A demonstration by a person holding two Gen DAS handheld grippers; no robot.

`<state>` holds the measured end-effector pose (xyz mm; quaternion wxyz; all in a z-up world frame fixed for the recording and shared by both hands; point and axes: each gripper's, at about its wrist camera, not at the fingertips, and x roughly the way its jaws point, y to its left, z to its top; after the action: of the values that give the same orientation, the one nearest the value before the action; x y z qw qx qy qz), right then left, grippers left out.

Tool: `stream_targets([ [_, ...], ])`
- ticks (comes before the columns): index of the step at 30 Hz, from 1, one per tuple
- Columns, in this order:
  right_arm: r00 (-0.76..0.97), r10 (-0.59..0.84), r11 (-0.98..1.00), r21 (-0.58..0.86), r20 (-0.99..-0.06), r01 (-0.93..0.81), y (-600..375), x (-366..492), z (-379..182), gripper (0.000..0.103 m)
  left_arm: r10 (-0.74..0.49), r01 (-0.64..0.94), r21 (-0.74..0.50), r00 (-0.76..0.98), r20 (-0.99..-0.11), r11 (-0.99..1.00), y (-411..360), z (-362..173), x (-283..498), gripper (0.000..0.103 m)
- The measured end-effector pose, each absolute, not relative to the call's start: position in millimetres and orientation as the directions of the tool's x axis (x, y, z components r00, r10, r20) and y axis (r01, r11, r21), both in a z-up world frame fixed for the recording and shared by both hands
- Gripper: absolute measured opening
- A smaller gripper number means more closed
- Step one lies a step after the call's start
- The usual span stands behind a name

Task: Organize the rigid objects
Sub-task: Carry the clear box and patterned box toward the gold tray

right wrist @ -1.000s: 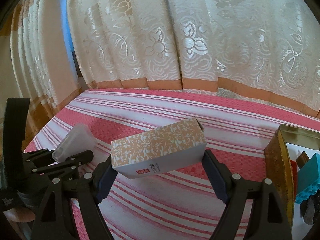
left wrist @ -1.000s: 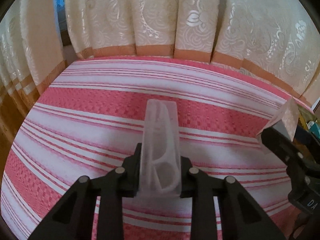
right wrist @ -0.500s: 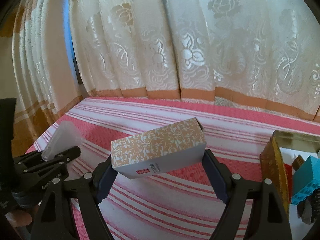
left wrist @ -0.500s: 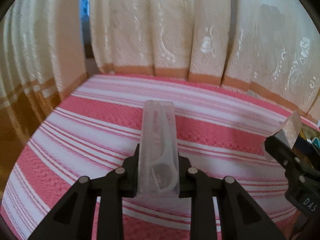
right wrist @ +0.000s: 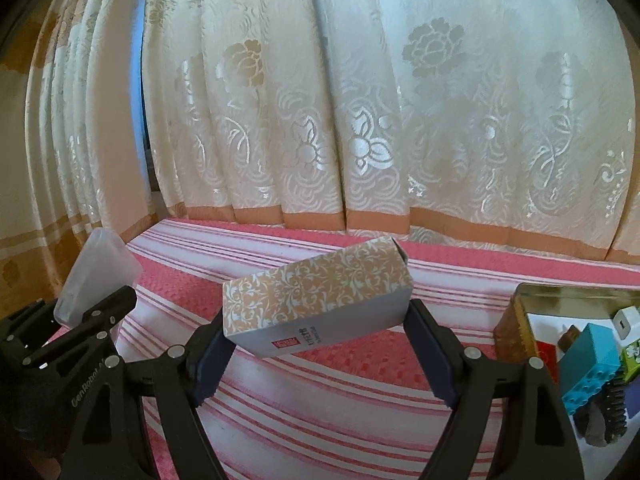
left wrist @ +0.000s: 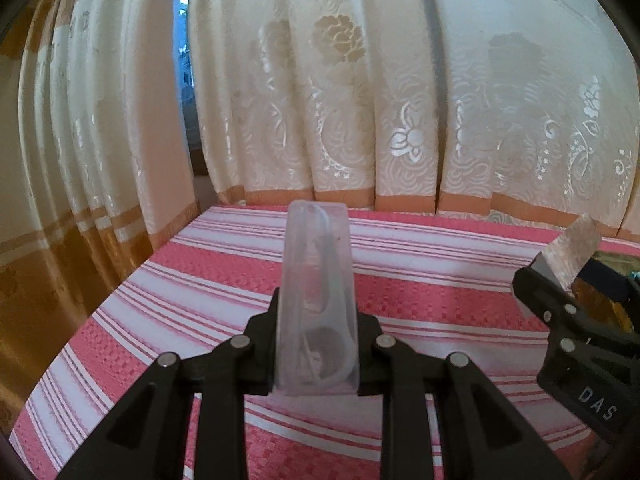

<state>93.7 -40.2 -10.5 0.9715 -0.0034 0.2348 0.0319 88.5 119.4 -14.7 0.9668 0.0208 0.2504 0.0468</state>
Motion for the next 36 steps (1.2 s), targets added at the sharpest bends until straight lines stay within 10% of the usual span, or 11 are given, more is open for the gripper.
stream_targets([
  [36,0.897,0.023,1.0,-0.009,-0.441,-0.03,-67,56,-11,0.083,0.091,-0.08,0.044,0.887,-0.452,0.996,79,-14,55,0.024],
])
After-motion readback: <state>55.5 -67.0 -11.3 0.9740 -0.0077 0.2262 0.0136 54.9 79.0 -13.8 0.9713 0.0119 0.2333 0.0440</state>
